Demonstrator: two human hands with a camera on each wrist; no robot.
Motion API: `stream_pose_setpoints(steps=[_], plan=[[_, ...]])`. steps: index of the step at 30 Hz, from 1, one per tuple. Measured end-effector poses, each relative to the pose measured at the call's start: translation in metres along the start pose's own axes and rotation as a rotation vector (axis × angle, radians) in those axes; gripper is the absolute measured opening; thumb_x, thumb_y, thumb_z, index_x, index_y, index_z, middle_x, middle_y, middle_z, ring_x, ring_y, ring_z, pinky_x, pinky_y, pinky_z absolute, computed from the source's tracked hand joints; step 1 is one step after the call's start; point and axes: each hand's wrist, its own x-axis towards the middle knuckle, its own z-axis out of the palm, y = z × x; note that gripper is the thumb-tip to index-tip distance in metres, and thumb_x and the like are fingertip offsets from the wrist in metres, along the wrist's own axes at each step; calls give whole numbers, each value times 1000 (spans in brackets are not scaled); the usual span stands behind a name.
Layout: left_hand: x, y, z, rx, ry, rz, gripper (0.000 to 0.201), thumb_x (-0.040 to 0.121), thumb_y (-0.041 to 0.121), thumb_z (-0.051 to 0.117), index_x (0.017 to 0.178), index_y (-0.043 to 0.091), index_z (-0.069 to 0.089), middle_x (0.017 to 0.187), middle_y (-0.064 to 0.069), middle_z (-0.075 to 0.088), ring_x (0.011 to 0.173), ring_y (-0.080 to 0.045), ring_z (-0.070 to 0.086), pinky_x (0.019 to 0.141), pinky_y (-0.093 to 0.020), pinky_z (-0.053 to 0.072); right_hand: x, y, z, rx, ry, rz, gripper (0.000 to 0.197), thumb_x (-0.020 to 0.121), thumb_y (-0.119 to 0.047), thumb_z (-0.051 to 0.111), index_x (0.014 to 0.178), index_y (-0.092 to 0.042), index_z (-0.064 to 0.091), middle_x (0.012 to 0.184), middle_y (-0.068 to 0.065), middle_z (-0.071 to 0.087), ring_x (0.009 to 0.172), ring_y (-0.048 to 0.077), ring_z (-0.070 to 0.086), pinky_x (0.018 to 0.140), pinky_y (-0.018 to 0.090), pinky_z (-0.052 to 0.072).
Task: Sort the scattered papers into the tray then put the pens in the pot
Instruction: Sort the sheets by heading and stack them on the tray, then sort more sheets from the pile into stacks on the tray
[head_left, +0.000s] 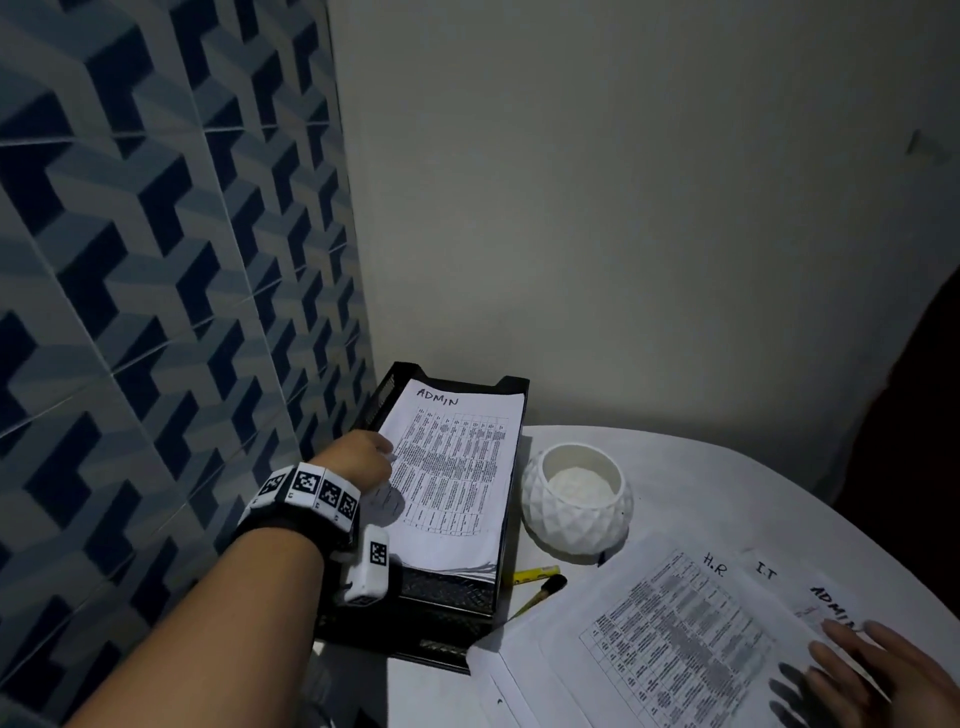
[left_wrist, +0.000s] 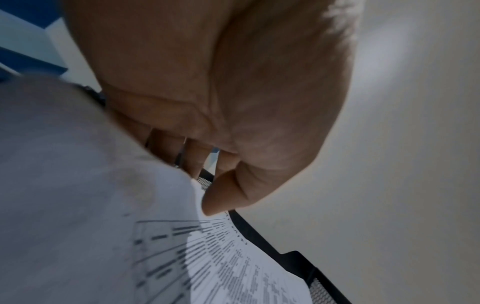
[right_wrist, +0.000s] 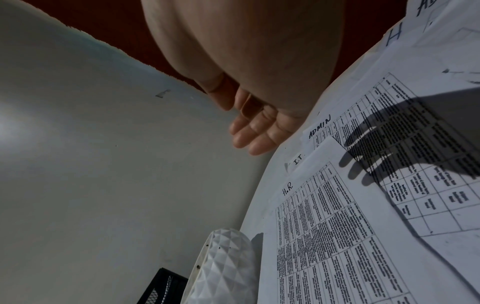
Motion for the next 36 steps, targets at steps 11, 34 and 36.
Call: stream_pose_setpoints(steps=[11, 34, 36], plan=[[-69, 121, 31, -261, 230, 458, 24, 91, 24, 61, 113, 30, 69, 115, 10, 68, 105, -14, 64, 95, -34, 50, -23, -62, 42, 21, 802, 280, 22, 105, -8, 49, 123, -16, 58, 125, 14, 67, 99, 26, 67, 90, 46, 53], [-58, 117, 246, 280, -432, 453, 55, 87, 12, 65, 139, 25, 52, 131, -6, 62, 118, -25, 61, 95, -27, 45, -62, 48, 42, -505, 529, 814, 48, 88, -10, 75, 121, -20, 41, 95, 19, 51, 66, 28, 54, 53, 30, 50], [-60, 119, 246, 202, -372, 429, 66, 83, 9, 67, 144, 23, 47, 131, -10, 62, 115, -28, 62, 93, -30, 48, -62, 48, 39, -591, 530, 799, 32, 88, 1, 68, 83, -14, 40, 72, 19, 43, 58, 27, 43, 57, 34, 48]])
